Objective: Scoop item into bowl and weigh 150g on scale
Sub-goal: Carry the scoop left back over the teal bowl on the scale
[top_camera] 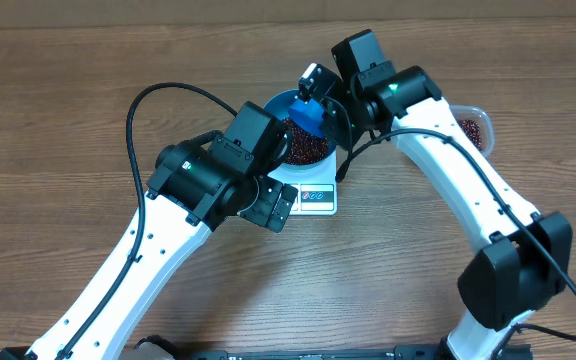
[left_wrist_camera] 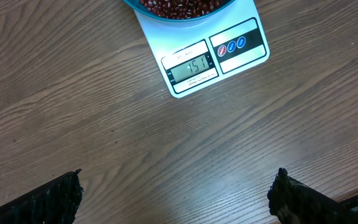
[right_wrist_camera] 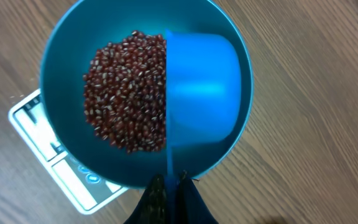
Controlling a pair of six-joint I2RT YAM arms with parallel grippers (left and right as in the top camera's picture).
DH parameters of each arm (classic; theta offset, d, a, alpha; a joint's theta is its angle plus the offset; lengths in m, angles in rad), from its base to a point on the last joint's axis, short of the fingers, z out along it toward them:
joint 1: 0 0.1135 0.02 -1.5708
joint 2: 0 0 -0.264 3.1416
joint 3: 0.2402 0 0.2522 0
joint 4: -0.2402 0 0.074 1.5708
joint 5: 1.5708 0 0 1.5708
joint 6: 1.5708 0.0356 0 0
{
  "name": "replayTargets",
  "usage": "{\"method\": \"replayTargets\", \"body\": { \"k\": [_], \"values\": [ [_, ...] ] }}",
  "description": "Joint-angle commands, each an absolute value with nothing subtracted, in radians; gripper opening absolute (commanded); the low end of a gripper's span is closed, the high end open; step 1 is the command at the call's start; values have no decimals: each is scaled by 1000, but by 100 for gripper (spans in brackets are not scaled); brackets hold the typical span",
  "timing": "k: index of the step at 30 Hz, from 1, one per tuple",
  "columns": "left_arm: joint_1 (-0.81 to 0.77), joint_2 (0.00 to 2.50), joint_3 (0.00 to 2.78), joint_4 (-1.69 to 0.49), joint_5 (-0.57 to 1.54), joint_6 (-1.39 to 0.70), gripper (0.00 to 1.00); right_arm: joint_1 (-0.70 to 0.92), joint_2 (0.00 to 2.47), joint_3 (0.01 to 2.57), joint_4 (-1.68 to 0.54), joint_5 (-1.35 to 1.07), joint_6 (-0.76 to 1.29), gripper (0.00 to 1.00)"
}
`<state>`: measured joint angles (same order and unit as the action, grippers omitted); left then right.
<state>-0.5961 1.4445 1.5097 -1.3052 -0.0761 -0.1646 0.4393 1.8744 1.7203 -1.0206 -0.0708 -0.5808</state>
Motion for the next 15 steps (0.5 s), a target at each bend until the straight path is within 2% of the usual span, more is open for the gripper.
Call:
{"method": "replayTargets", "body": {
  "k": [1, 15],
  "values": [
    [-602, 1451, 1508, -1304, -85, -172, 100, 450, 1882, 1719, -1007, -54, -589, 4],
    [-602, 1451, 1508, -1304, -85, -172, 99, 506, 1936, 1719, -1006, 31, -577, 4]
  ]
}}
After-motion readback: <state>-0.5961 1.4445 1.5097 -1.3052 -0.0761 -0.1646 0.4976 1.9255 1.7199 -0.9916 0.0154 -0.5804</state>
